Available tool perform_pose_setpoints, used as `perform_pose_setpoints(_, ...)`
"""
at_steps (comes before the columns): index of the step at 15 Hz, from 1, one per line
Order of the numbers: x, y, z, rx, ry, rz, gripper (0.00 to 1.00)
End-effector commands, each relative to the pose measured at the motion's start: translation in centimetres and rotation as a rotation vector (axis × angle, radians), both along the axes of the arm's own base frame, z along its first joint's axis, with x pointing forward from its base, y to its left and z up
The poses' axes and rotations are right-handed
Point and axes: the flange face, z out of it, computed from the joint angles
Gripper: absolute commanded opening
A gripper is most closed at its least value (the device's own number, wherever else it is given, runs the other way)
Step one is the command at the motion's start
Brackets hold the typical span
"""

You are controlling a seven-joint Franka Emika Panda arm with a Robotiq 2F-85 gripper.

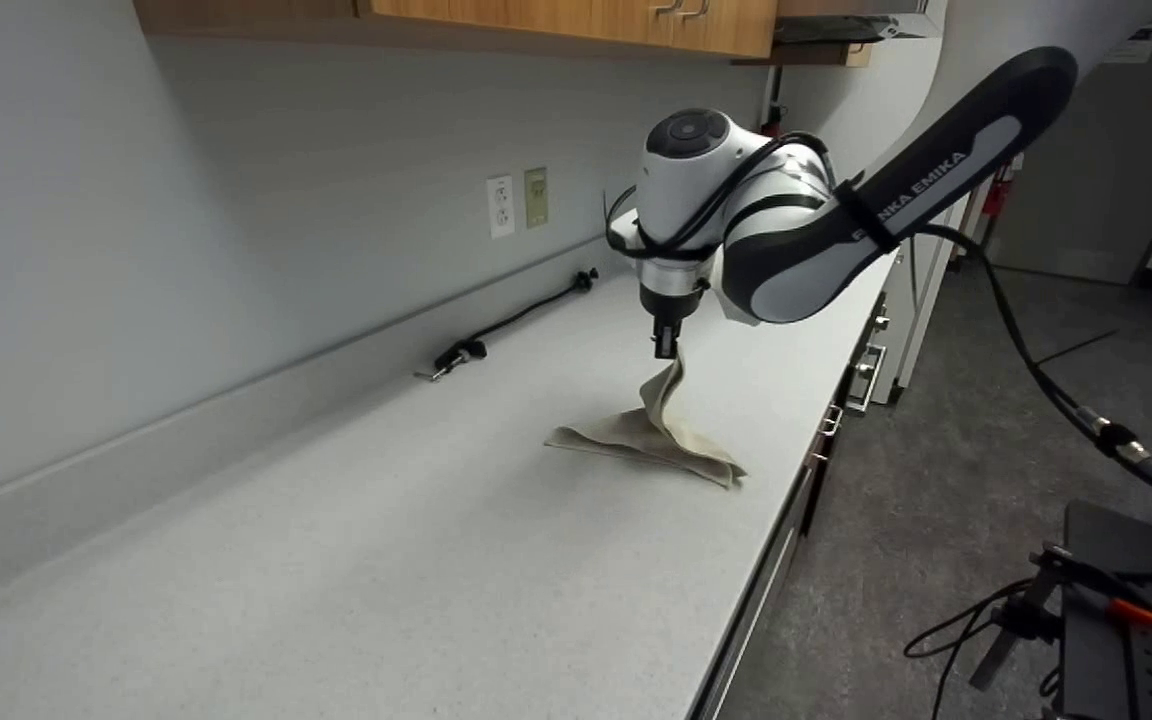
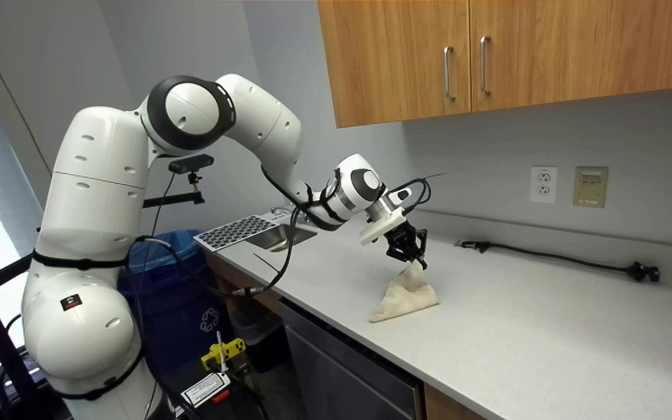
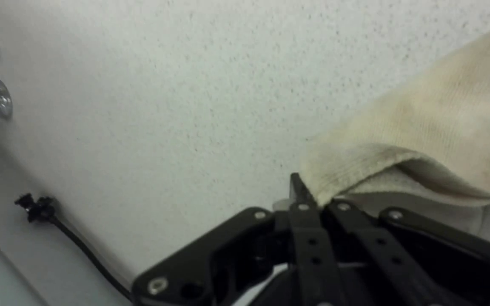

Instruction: Unfold the white cloth

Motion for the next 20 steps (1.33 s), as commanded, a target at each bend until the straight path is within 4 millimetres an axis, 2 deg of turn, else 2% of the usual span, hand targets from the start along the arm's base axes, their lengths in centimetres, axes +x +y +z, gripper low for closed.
perform_pose_setpoints(1, -4.2, -2.2, 1.6, -0.098, -0.042, -0.064, 0.01)
perform_pose_setpoints(5, -6.6, -5.5, 1.9, -0.25, -0.084, -0.118, 0.01)
perform_pose_setpoints(8, -7.6, -6.9, 1.4, -0.311, -0.088, -0.157, 0.01)
perform_pose_setpoints(9, -7.8, -7.1, 1.1, -0.317, -0.082, -0.169, 0.13)
perform_pose_setpoints(10, -8.0, -7.2, 0.7, -0.322, -0.071, -0.18, 0.29)
perform_pose_setpoints(12, -8.3, -7.3, 0.1, -0.323, -0.051, -0.192, 0.43)
perform_pose_setpoints(15, -8.4, -6.2, -0.1, -0.315, -0.047, -0.195, 0.66)
perform_pose_setpoints(19, -8.6, -2.8, 0.1, -0.149, -0.026, -0.153, 0.96)
perform_pose_setpoints(20, -8.7, -2.0, 0.0, -0.099, -0.01, -0.136, 1.0)
